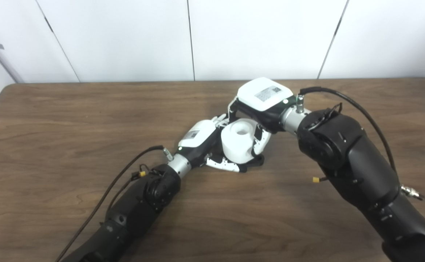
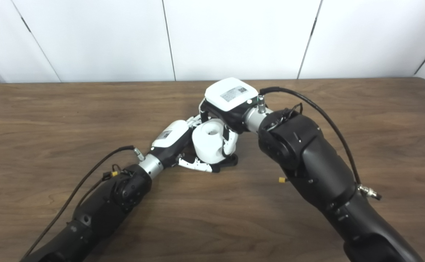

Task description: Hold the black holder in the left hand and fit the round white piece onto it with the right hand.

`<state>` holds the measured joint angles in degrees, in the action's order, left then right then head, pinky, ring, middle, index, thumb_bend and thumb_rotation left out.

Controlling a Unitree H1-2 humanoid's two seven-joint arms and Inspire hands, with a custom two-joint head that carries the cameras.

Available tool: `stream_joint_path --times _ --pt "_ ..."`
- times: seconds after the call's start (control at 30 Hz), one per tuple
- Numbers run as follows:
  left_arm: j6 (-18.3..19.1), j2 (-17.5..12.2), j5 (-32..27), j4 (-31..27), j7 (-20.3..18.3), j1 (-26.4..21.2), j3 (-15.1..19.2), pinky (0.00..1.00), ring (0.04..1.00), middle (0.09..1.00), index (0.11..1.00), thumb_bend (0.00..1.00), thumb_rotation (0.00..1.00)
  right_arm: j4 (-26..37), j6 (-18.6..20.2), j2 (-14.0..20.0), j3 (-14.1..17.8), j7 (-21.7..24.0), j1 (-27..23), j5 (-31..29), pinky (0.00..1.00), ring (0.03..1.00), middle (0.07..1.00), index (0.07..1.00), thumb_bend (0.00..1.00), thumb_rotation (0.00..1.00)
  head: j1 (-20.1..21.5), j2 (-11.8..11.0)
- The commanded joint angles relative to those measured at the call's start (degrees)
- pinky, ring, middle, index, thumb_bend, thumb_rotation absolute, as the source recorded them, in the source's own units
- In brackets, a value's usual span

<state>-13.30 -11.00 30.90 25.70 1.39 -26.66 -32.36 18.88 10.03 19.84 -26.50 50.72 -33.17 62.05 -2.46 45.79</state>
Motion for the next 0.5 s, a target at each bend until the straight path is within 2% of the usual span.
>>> stream_joint_path --times 0.0,0.23,0.47 --pt "1.97 0.31 2.38 2.1 -5.91 3.43 -3.1 1.0 1.0 0.942 0.481 0.52 0.06 1.2 -0.88 0.31 0.22 0.06 -0.38 0.9 0.76 0.848 0.951 0.969 0.98 0.29 -0.06 0.02" --pt "1.74 0.28 2.16 2.1 -5.76 3.71 -2.96 1.0 1.0 0.933 0.481 0.52 0.06 1.27 -1.8 -0.38 1.7 -2.42 0.14 1.08 0.73 0.851 0.96 1.0 0.99 0.29 0.04 0.14" --pt "1.55 0.24 2.07 2.59 -5.81 3.65 -2.96 1.0 1.0 0.939 0.481 0.52 0.06 0.95 -2.46 -1.18 3.07 -4.17 0.34 0.0 0.75 0.845 0.951 1.0 0.98 0.27 0.19 0.21"
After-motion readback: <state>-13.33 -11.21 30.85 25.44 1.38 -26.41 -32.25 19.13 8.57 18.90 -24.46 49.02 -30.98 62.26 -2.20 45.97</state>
